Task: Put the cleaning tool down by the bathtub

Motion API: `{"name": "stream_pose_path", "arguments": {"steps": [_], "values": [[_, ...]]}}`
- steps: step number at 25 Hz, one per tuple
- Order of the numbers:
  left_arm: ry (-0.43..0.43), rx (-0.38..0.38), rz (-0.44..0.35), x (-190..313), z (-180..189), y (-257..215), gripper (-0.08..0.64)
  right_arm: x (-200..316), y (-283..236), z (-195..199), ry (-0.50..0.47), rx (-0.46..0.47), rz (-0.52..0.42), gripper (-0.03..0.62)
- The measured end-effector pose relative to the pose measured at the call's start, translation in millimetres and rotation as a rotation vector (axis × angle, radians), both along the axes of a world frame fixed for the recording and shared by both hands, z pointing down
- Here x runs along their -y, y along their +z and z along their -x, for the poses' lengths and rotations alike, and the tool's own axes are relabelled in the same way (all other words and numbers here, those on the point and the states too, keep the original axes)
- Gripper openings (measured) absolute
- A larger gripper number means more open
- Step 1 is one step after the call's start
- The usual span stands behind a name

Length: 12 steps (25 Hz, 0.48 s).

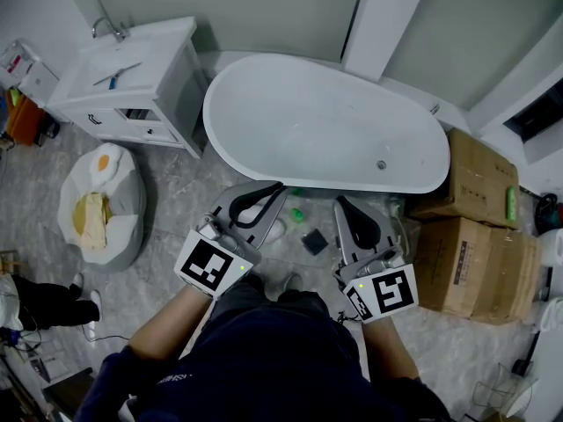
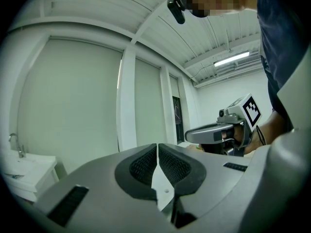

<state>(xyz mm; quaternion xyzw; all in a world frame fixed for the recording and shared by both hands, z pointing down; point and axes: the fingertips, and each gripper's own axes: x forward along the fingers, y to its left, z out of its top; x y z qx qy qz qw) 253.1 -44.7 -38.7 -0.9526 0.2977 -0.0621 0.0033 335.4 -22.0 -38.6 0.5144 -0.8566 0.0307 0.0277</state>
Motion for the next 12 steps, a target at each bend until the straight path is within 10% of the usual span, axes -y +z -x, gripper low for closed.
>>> {"name": "stream_pose_path", "arguments": {"steps": [12], "values": [[-0.039, 0.017, 0.011, -4.1, 6.7, 5.1, 0.034, 0.9, 12.7, 2.2, -0.031, 0.014, 0.036, 0.003]]}}
